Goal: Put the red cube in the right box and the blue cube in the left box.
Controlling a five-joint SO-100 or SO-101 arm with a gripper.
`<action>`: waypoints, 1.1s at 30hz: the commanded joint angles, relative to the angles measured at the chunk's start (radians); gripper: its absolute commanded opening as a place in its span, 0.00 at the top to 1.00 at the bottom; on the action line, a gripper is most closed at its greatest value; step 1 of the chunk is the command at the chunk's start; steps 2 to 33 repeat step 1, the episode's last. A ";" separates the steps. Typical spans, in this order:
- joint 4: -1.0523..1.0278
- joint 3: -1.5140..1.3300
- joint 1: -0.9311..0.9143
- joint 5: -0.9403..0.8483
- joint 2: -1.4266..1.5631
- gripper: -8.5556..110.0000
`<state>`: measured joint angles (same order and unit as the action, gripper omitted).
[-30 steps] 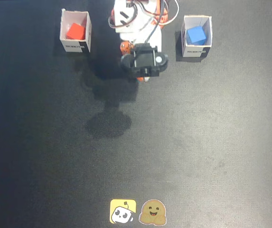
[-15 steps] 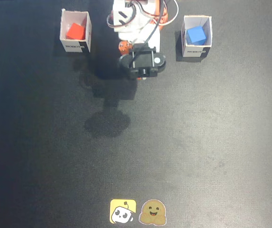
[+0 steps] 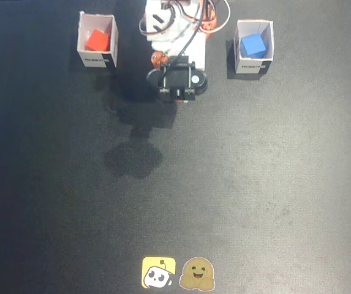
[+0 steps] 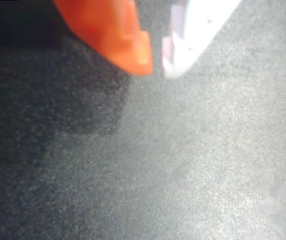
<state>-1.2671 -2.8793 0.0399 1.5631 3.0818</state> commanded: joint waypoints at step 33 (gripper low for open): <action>-0.002 0.006 -0.008 0.009 0.011 0.92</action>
